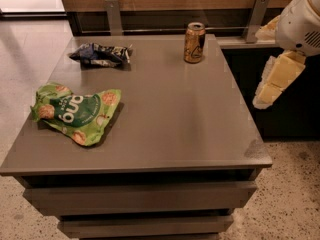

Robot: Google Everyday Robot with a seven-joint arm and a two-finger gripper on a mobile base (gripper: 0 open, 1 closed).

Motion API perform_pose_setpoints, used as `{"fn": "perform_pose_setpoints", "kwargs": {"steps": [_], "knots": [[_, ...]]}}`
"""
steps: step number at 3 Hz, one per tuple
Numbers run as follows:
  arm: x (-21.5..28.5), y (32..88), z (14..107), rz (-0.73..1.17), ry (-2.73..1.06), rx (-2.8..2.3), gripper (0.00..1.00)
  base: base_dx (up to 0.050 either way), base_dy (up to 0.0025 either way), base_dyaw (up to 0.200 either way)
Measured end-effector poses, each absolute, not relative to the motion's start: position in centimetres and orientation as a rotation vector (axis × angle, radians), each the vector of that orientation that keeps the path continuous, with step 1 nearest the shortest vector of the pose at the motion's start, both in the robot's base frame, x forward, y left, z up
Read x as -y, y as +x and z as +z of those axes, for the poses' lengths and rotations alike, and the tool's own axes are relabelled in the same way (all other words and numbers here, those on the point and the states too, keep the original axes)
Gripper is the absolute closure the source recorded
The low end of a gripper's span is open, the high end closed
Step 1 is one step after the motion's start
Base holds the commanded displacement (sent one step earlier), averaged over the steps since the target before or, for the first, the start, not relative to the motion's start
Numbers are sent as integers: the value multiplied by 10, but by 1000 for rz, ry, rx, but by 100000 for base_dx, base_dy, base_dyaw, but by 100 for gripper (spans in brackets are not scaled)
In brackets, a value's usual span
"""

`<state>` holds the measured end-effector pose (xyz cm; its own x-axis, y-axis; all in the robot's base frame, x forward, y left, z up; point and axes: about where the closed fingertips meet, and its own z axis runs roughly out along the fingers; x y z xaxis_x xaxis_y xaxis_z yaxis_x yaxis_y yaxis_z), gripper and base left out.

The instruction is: Pick orange can

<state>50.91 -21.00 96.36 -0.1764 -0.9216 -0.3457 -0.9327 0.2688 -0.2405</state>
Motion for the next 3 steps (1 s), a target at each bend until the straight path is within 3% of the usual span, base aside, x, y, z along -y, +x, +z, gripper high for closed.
{"fn": "perform_pose_setpoints", "kwargs": {"steps": [3], "knots": [[215, 604, 930, 143, -1400, -2102, 0, 0, 0, 0]]}}
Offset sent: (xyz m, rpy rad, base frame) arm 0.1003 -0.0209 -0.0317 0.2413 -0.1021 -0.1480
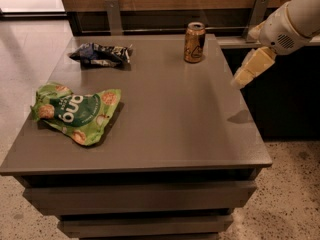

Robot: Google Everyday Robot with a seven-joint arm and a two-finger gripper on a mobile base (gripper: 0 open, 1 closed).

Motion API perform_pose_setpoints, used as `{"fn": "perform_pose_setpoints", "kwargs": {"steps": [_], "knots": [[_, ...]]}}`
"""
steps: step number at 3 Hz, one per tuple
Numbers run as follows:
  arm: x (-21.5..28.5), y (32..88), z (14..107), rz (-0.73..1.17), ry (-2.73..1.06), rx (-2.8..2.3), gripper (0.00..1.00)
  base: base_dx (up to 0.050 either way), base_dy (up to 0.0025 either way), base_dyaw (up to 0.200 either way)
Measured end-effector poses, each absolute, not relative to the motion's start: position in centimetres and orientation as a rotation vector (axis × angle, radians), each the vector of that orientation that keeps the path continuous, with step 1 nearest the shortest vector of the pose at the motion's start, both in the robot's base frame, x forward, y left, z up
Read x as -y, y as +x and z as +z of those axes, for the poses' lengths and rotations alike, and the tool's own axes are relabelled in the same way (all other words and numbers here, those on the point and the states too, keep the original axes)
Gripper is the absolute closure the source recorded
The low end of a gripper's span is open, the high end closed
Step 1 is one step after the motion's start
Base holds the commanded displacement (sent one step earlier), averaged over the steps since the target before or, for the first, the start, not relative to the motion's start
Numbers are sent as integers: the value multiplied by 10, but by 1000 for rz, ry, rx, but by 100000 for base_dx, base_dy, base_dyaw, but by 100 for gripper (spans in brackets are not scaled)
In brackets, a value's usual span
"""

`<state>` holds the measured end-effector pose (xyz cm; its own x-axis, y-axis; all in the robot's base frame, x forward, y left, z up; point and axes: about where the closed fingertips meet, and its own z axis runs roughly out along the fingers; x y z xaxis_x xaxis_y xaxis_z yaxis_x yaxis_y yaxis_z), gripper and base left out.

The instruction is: Pick orange can

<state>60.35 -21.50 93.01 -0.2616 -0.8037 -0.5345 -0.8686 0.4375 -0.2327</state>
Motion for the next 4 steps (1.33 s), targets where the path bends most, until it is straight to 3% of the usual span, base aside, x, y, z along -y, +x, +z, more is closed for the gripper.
{"fn": "perform_pose_setpoints", "kwargs": {"steps": [1, 4], "knots": [[214, 604, 930, 146, -1399, -2101, 0, 0, 0, 0], [202, 675, 907, 274, -1268, -1989, 0, 0, 0, 0]]}}
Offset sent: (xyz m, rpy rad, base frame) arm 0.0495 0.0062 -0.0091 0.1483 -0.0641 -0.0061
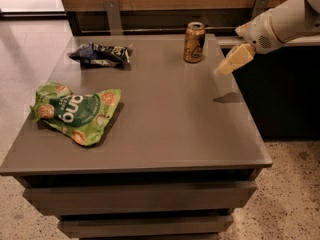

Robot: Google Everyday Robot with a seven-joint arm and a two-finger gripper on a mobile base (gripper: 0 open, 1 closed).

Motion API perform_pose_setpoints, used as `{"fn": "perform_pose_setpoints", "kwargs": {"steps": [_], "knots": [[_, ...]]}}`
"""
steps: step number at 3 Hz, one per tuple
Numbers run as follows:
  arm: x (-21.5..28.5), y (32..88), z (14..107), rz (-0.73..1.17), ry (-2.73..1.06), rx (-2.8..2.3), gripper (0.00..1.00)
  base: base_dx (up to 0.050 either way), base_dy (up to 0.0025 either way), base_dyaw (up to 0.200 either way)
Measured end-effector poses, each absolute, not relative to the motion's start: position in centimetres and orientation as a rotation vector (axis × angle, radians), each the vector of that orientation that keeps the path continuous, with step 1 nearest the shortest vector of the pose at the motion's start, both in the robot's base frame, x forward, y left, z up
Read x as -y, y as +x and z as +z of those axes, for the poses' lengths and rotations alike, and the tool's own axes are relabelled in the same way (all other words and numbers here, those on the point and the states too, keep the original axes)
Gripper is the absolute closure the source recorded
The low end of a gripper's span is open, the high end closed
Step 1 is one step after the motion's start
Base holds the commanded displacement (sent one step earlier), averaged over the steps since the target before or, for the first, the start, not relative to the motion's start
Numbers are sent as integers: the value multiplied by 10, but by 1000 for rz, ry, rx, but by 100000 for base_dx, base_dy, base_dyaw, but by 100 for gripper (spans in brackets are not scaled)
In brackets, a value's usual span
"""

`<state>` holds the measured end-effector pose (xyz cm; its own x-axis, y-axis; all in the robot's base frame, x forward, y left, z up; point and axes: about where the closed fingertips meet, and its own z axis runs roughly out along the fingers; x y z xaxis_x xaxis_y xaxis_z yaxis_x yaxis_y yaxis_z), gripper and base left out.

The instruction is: Pick orange can

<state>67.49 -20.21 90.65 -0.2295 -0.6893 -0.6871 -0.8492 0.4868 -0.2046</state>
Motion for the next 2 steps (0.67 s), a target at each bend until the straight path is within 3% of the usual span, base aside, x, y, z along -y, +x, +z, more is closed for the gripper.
{"fn": "perform_pose_setpoints", "kwargs": {"steps": [2], "knots": [[183, 720, 890, 354, -1176, -1887, 0, 0, 0, 0]]}}
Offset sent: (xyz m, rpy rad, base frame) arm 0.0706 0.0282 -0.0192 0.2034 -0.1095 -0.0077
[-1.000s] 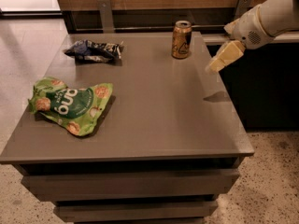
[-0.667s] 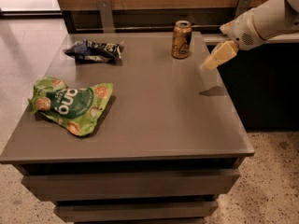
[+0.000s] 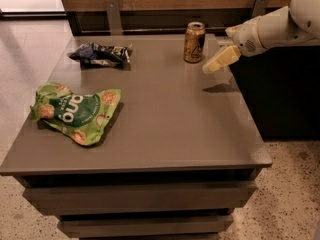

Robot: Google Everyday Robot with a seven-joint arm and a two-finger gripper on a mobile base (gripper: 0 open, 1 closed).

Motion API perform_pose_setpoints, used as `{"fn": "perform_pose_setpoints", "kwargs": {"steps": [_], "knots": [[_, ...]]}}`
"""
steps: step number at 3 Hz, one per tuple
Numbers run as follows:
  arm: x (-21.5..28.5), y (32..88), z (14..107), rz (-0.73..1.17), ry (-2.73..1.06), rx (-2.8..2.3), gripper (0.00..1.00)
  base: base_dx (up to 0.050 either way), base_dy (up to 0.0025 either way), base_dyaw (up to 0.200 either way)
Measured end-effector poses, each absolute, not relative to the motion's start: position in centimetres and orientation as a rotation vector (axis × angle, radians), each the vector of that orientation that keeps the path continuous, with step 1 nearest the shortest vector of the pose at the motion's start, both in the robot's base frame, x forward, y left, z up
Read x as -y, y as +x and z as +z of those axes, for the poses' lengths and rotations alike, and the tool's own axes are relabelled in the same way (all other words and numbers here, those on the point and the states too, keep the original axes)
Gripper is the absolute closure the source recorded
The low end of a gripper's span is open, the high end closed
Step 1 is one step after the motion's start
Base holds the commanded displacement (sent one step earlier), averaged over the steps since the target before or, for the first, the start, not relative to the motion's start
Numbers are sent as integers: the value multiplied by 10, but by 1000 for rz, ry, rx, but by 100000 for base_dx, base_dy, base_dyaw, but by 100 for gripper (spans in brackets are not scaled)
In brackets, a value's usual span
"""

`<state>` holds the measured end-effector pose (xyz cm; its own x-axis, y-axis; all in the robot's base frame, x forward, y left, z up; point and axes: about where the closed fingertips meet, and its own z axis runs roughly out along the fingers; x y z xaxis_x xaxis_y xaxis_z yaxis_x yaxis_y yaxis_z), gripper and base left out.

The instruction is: Pick orange can

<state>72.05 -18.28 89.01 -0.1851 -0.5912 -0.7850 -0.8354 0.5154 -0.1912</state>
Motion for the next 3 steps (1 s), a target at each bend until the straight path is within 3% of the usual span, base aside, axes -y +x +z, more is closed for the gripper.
{"fn": "perform_pose_setpoints", "kwargs": {"steps": [3], "knots": [[161, 765, 875, 396, -1155, -1821, 0, 0, 0, 0]]}}
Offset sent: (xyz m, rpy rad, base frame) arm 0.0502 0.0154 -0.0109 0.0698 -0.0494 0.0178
